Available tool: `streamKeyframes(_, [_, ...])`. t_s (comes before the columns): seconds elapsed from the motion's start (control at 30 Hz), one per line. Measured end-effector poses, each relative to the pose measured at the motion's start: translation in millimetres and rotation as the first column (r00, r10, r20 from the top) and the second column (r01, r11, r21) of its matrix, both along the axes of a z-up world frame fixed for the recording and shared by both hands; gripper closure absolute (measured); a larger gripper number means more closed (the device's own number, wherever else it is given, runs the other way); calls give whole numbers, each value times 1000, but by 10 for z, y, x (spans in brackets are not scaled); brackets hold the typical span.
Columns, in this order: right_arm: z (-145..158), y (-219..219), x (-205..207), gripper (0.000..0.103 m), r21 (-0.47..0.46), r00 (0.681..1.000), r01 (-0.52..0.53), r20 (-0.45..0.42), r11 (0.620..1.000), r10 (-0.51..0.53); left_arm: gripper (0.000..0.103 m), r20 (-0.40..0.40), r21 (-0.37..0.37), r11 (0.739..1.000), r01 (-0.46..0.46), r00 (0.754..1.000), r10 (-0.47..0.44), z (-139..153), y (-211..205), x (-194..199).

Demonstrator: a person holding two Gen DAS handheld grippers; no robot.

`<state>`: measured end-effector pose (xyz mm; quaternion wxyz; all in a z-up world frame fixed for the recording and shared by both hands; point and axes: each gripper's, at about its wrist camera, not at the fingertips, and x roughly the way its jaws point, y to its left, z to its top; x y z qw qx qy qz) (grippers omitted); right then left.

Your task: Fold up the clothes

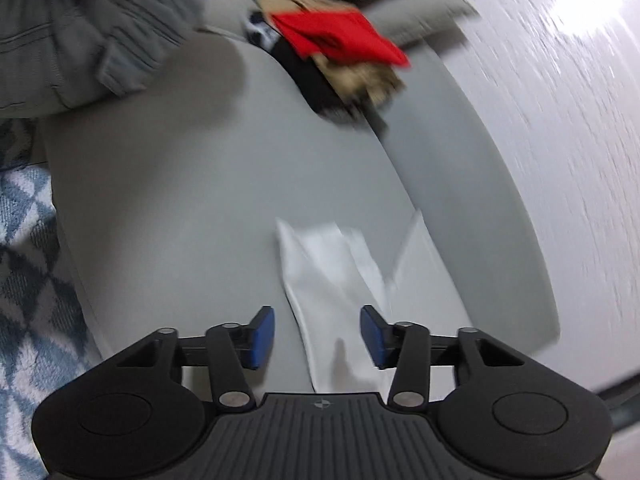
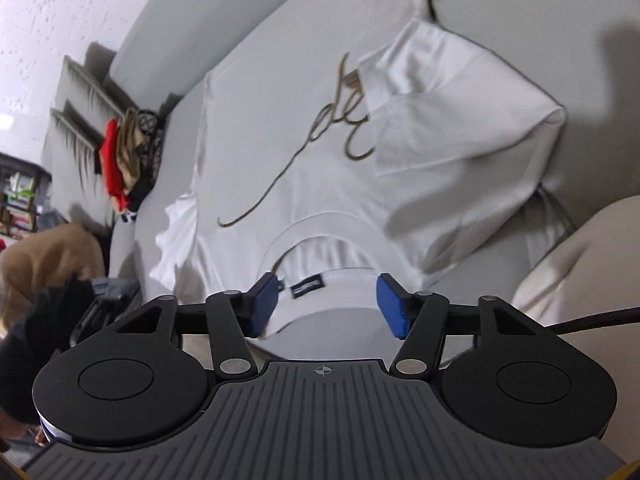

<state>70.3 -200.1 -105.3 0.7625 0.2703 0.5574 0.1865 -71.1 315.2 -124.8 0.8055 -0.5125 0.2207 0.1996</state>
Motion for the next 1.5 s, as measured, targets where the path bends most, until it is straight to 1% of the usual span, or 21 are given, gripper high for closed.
streamKeyframes(0.13, [125, 80, -18, 43, -11, 998, -34, 47, 999, 34, 62, -3, -81, 997, 18, 1000, -18, -173, 241, 202])
streamKeyframes(0.2, [174, 89, -32, 43, -25, 997, -47, 65, 999, 48, 54, 29, -115, 992, 53, 998, -50, -241, 323, 298])
streamKeyframes(0.27, [178, 92, -33, 43, -26, 997, -48, 63, 998, 50, 53, 47, -138, 989, 55, 998, -49, -314, 392, 379])
streamKeyframes(0.33, [158, 93, -36, 43, -18, 998, -46, 46, 999, 47, 59, 47, -136, 989, 53, 998, -47, -367, 446, 418])
streamKeyframes(0.43, [139, 93, -47, 43, -4, 998, -53, 40, 999, 53, 74, -9, -75, 995, 70, 997, -71, -357, 459, 492])
streamKeyframes(0.47, [134, 92, -46, 43, -8, 998, -56, 41, 998, 57, 90, -33, -52, 996, 77, 996, -79, -351, 454, 514])
streamKeyframes(0.63, [117, 101, -59, 43, -19, 997, -62, 44, 998, 63, 100, -103, 48, 992, 116, 989, -110, -221, 412, 588])
streamKeyframes(0.73, [106, 83, -75, 43, -18, 997, -59, 46, 998, 60, 101, -172, 222, 959, 177, 975, -141, 55, 219, 696])
streamKeyframes(0.8, [87, 57, -81, 43, -12, 998, -54, 43, 998, 55, 101, -178, 373, 897, 236, 967, -181, 295, -37, 762])
streamKeyframes(0.87, [65, 34, -88, 43, -7, 998, -48, 37, 999, 48, 101, -185, 518, 804, 293, 956, -229, 532, -334, 820])
streamKeyframes(0.93, [41, 16, -91, 44, -5, 999, -44, 31, 999, 44, 101, -221, 647, 667, 369, 928, -299, 687, -737, 889])
streamKeyframes(1.0, [21, 2, -89, 44, 0, 999, -43, 27, 999, 43, 101, -282, 744, 502, 442, 887, -365, 798, -1160, 959])
streamKeyframes(1.03, [17, -5, -89, 44, 4, 999, -42, 26, 999, 42, 101, -331, 768, 417, 486, 858, -392, 795, -1388, 986])
streamKeyframes(1.07, [18, -13, -89, 44, 6, 999, -42, 27, 999, 42, 101, -385, 769, 354, 532, 828, -409, 749, -1581, 993])
streamKeyframes(1.17, [16, -43, -86, 44, 14, 999, -44, 29, 999, 44, 100, -542, 726, 192, 660, 722, -430, 567, -2099, 988])
streamKeyframes(1.2, [12, -60, -81, 44, 17, 999, -45, 29, 999, 44, 98, -577, 699, 175, 694, 691, -436, 502, -2197, 994])
streamKeyframes(1.3, [-2, -107, -84, 44, 27, 999, -40, 24, 999, 40, 83, -634, 613, 183, 768, 617, -465, 347, -2339, 1006])
streamKeyframes(1.33, [-7, -128, -83, 44, 34, 999, -37, 22, 999, 37, 73, -633, 600, 190, 777, 607, -481, 349, -2341, 988])
streamKeyframes(1.37, [-13, -149, -82, 44, 40, 999, -35, 21, 999, 34, 56, -619, 603, 207, 770, 616, -487, 390, -2331, 949])
streamKeyframes(1.43, [-20, -187, -80, 44, 53, 1000, -25, 18, 998, 24, 45, -557, 616, 283, 735, 661, -503, 557, -2220, 880])
streamKeyframes(1.5, [-23, -219, -78, 44, 62, 1000, -17, 20, 998, 16, 41, -444, 575, 440, 689, 715, -540, 733, -1936, 804])
